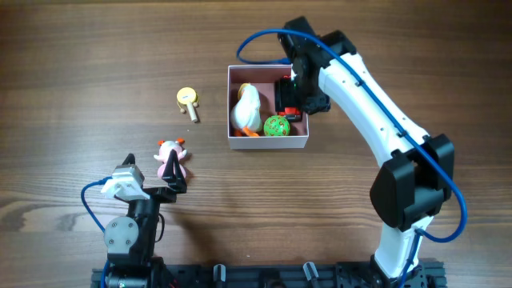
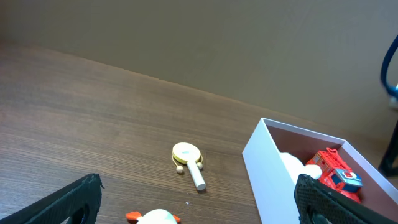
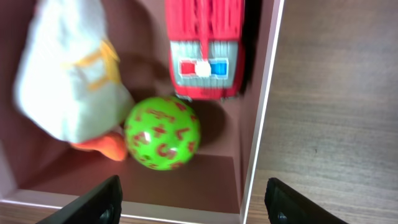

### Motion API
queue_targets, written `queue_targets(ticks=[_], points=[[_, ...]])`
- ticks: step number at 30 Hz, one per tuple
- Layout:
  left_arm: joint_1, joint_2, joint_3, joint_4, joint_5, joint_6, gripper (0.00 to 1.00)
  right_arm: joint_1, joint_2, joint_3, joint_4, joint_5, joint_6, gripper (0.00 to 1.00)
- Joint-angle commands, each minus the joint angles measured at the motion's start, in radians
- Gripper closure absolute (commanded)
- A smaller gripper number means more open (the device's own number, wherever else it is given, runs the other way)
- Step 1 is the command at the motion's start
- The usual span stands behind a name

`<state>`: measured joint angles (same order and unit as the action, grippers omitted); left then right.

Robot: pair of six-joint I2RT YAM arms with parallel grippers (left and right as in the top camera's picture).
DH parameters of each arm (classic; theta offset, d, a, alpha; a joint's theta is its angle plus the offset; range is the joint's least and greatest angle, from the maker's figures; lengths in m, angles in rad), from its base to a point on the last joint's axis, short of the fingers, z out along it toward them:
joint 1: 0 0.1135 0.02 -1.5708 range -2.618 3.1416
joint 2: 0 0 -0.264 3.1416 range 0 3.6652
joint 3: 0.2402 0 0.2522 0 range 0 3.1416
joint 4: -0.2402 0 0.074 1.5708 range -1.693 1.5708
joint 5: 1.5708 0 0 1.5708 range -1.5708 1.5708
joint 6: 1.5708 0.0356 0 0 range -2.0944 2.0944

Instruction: Pack container

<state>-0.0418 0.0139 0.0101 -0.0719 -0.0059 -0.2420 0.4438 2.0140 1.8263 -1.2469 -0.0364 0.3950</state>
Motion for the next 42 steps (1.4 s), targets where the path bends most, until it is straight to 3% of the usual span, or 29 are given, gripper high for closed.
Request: queue_targets(ticks=[1,3,5,18,23,30,42], points=[[0.006,-0.006,-0.005,-0.001,-0.003,-0.005,0.00,-0.059,-0.031,0.097,-0.024,0.044,0.016,0.22],[0.006,-0.006,-0.005,-0.001,-0.003,-0.005,0.00,-0.112,-0.052,0.123,-0.032,0.044,0.027,0.19],[0.006,-0.006,-0.005,-0.001,-0.003,-0.005,0.00,-0.169,-0.071,0.124,-0.032,0.049,0.031,0.01],[0.006,-0.006,-0.005,-0.001,-0.003,-0.005,0.00,-0.592,-0.074,0.113,-0.022,0.130,0.052,0.00],[0.006,-0.006,-0.005,-0.001,-0.002,-0.005,0.00,-0.684,-0.071,0.090,0.014,0.158,0.050,0.00],[0.006,-0.006,-0.005,-0.001,-0.003,-0.005,0.00,-0.756,-0.065,0.007,0.056,0.250,0.050,0.00],[0.006,-0.006,-0.005,-0.001,-0.003,-0.005,0.00,-0.760,-0.065,-0.084,0.175,0.246,0.052,0.00]])
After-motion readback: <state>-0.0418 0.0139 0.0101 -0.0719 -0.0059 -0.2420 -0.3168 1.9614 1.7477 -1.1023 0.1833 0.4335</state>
